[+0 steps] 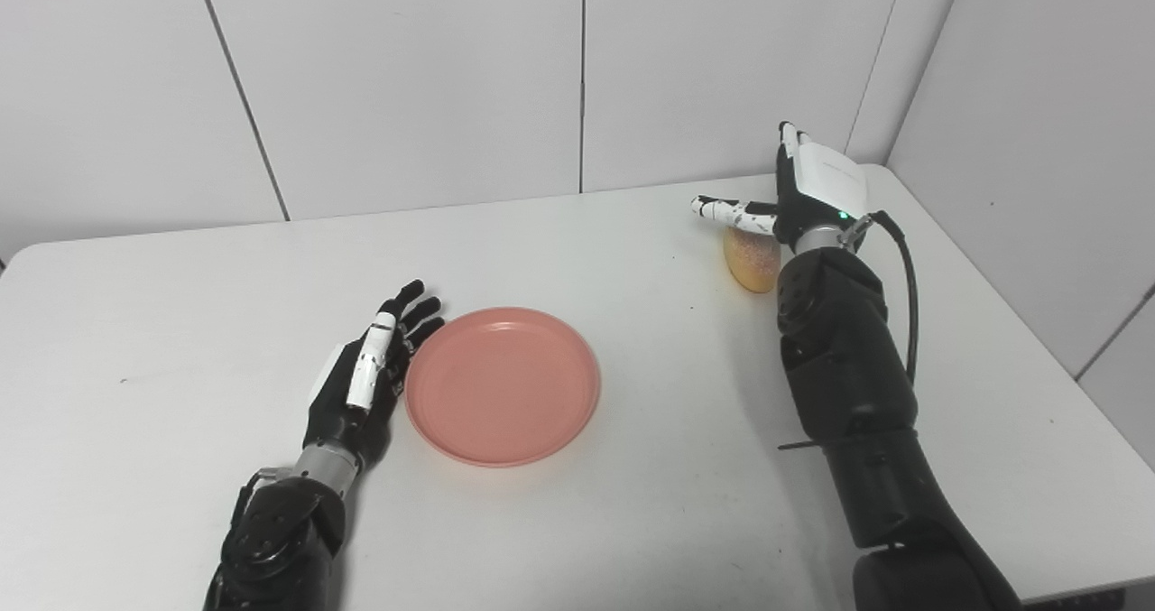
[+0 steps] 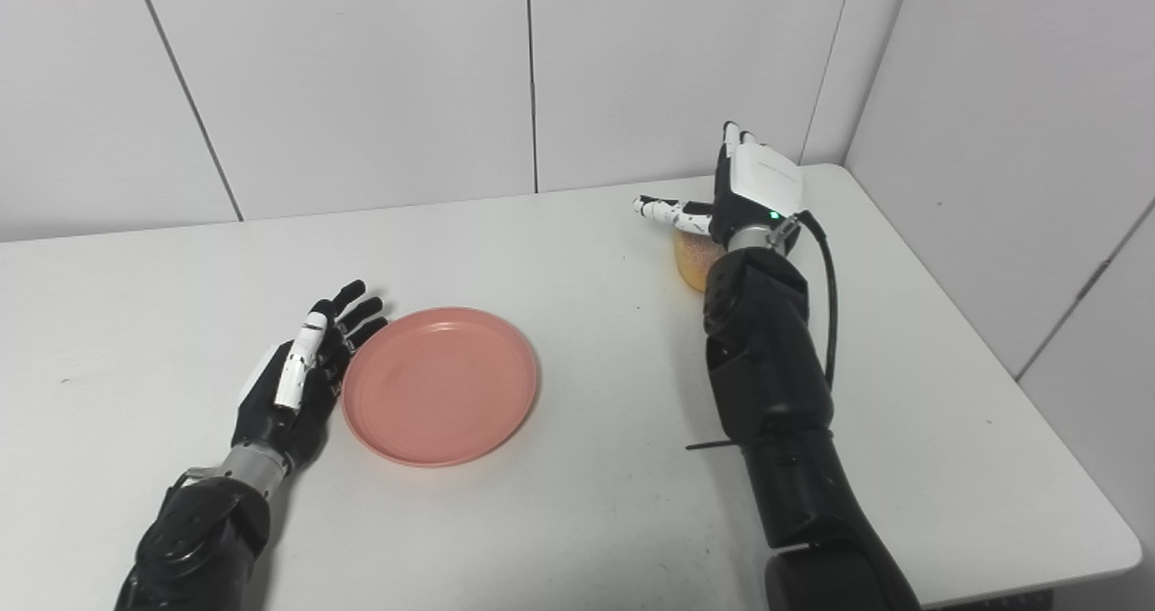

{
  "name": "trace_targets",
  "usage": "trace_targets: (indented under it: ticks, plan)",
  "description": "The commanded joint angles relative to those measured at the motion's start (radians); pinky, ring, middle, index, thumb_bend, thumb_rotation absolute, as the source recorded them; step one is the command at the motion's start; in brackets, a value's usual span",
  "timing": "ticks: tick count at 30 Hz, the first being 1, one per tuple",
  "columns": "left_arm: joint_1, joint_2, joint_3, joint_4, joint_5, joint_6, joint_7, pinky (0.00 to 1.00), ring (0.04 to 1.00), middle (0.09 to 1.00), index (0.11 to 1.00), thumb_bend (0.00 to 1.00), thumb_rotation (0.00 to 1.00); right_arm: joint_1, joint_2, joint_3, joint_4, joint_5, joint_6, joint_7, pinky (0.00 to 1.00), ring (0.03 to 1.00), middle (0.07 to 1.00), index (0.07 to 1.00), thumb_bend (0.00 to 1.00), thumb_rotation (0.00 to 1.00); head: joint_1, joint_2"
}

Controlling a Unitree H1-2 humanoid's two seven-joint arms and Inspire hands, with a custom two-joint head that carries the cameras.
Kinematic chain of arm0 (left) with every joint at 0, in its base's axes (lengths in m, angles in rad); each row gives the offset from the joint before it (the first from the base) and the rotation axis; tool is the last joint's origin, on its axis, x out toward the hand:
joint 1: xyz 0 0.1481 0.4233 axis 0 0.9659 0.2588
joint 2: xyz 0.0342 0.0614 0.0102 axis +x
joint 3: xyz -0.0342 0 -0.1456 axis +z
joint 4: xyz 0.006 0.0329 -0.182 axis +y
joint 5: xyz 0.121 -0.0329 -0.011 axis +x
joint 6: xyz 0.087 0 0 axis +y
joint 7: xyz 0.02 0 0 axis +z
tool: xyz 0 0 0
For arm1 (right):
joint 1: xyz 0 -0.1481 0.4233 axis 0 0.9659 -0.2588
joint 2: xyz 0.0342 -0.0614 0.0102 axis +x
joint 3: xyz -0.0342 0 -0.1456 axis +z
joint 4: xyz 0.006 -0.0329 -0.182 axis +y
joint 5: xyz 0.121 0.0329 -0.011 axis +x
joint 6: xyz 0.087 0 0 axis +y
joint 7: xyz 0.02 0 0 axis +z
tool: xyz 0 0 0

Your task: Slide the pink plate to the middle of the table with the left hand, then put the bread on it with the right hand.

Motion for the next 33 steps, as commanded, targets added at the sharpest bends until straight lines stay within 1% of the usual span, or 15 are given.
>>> trace_targets:
  ticks: [1, 4, 9, 12, 17, 19, 22, 24, 25, 26, 28, 29, 30, 32, 33]
  plan:
    - [0.011, -0.001, -0.010, 0.005, 0.010, 0.038, -0.015, 0.89, 0.898, 0.909, 0.902, 0.35, 1.00, -0.066, -0.024, 0.000, 0.001, -0.013, -0.005, -0.015, 0.96, 0.992, 1.000, 1.000, 0.92, 0.73, -0.001, 0.001]
    - [0.011, 0.001, -0.012, -0.002, 0.011, 0.038, -0.016, 0.89, 0.897, 0.908, 0.901, 0.35, 1.00, -0.077, -0.016, -0.014, 0.036, -0.017, -0.005, -0.017, 0.95, 0.987, 0.997, 0.998, 0.92, 0.73, -0.001, 0.004]
    - [0.013, -0.001, -0.009, -0.007, 0.007, 0.047, -0.013, 0.89, 0.893, 0.905, 0.896, 0.35, 1.00, -0.090, -0.011, -0.021, 0.084, -0.016, -0.005, -0.038, 0.94, 0.975, 0.989, 0.989, 0.92, 0.71, -0.001, 0.009]
    - [0.013, 0.001, -0.011, -0.010, 0.008, 0.047, -0.015, 0.89, 0.894, 0.907, 0.898, 0.35, 1.00, -0.097, -0.010, -0.022, 0.107, -0.036, -0.005, -0.030, 0.94, 0.978, 0.994, 0.997, 0.93, 0.72, -0.001, 0.011]
    - [0.015, 0.005, -0.013, -0.013, 0.010, 0.042, -0.019, 0.89, 0.897, 0.910, 0.902, 0.35, 1.00, -0.106, -0.017, -0.003, 0.153, -0.056, -0.005, -0.031, 0.91, 0.955, 0.980, 0.983, 0.91, 0.72, -0.003, 0.015]
    - [0.015, 0.006, -0.015, -0.014, 0.011, 0.041, -0.020, 0.88, 0.896, 0.910, 0.902, 0.35, 1.00, -0.108, -0.019, 0.002, 0.165, -0.048, -0.005, -0.036, 0.93, 0.967, 0.992, 0.983, 0.90, 0.70, -0.003, 0.016]
    - [0.015, 0.004, -0.013, -0.020, 0.007, 0.053, -0.014, 0.88, 0.893, 0.906, 0.898, 0.35, 1.00, -0.113, -0.021, 0.007, 0.189, -0.038, -0.005, -0.053, 0.91, 0.957, 0.985, 0.974, 0.90, 0.67, -0.002, 0.018]
    - [0.015, 0.003, -0.011, -0.022, 0.004, 0.058, -0.014, 0.89, 0.896, 0.908, 0.900, 0.35, 1.00, -0.119, -0.025, 0.013, 0.215, -0.027, -0.005, -0.074, 0.89, 0.943, 0.970, 0.956, 0.90, 0.66, -0.002, 0.018]
    - [0.015, 0.002, -0.010, -0.023, 0.003, 0.060, -0.014, 0.89, 0.894, 0.907, 0.899, 0.35, 1.00, -0.122, -0.026, 0.016, 0.227, -0.021, -0.005, -0.084, 0.86, 0.914, 0.938, 0.934, 0.90, 0.65, -0.002, 0.018]
    - [0.015, 0.002, -0.010, -0.023, 0.003, 0.061, -0.014, 0.89, 0.894, 0.907, 0.899, 0.35, 1.00, -0.125, -0.027, 0.016, 0.238, -0.015, -0.005, -0.094, 0.85, 0.901, 0.925, 0.925, 0.90, 0.65, -0.002, 0.018]
    - [0.015, 0.002, -0.011, -0.022, 0.005, 0.057, -0.015, 0.88, 0.892, 0.905, 0.897, 0.35, 1.00, -0.130, -0.025, 0.013, 0.256, 0.016, -0.005, -0.123, 0.84, 0.891, 0.914, 0.911, 0.90, 0.62, -0.002, 0.018]
    - [0.015, 0.002, -0.012, -0.021, 0.005, 0.054, -0.016, 0.89, 0.895, 0.907, 0.900, 0.35, 1.00, -0.131, -0.025, 0.014, 0.261, 0.030, -0.005, -0.135, 0.81, 0.871, 0.895, 0.885, 0.91, 0.59, -0.002, 0.018]
    - [0.014, 0.002, -0.010, -0.015, 0.005, 0.050, -0.016, 0.89, 0.896, 0.908, 0.901, 0.34, 1.00, -0.131, -0.026, 0.017, 0.264, 0.047, -0.005, -0.145, 0.80, 0.864, 0.889, 0.877, 0.91, 0.58, -0.002, 0.018]
    - [0.012, 0.004, -0.011, -0.007, 0.005, 0.041, -0.020, 0.89, 0.896, 0.907, 0.899, 0.35, 1.00, -0.131, -0.030, 0.026, 0.268, 0.070, -0.005, -0.158, 0.71, 0.819, 0.861, 0.843, 0.91, 0.52, 0.000, 0.024]
    - [0.012, 0.003, -0.009, -0.008, 0.004, 0.046, -0.018, 0.89, 0.895, 0.906, 0.898, 0.35, 1.00, -0.130, -0.033, 0.033, 0.266, 0.085, -0.005, -0.161, 0.70, 0.812, 0.856, 0.837, 0.91, 0.49, 0.000, 0.024]
